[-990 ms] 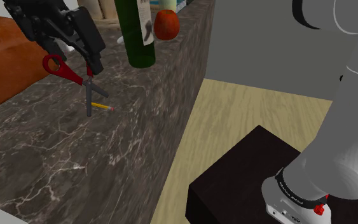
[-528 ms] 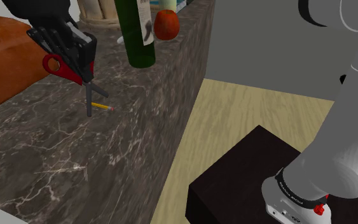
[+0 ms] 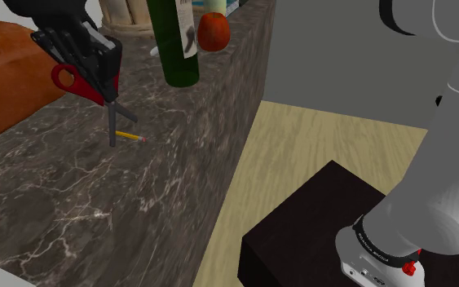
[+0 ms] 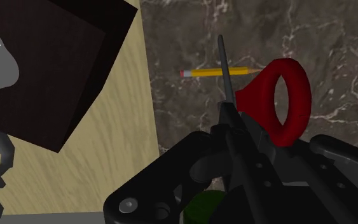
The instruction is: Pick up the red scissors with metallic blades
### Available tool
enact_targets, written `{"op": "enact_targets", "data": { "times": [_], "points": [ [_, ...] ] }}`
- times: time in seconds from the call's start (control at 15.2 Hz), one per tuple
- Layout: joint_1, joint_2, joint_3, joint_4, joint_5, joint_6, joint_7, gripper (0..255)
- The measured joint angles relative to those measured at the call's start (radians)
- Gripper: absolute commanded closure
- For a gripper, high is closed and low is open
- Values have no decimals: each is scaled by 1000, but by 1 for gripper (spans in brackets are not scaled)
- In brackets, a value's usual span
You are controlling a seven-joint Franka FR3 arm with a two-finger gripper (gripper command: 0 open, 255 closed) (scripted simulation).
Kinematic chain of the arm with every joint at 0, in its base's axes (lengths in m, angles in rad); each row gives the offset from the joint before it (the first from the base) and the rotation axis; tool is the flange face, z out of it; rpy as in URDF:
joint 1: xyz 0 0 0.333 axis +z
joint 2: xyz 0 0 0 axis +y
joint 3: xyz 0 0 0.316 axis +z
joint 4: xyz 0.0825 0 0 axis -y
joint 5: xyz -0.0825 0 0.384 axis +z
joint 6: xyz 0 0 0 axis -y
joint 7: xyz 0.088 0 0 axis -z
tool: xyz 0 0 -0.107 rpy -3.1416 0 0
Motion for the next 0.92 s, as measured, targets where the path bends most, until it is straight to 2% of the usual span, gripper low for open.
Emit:
{"op": "enact_targets", "data": {
  "times": [0.4, 0.92],
  "points": [
    [77, 57, -11, 151, -54, -110, 8, 255],
    [271, 178, -54, 459, -179, -304, 3, 255]
  ]
}}
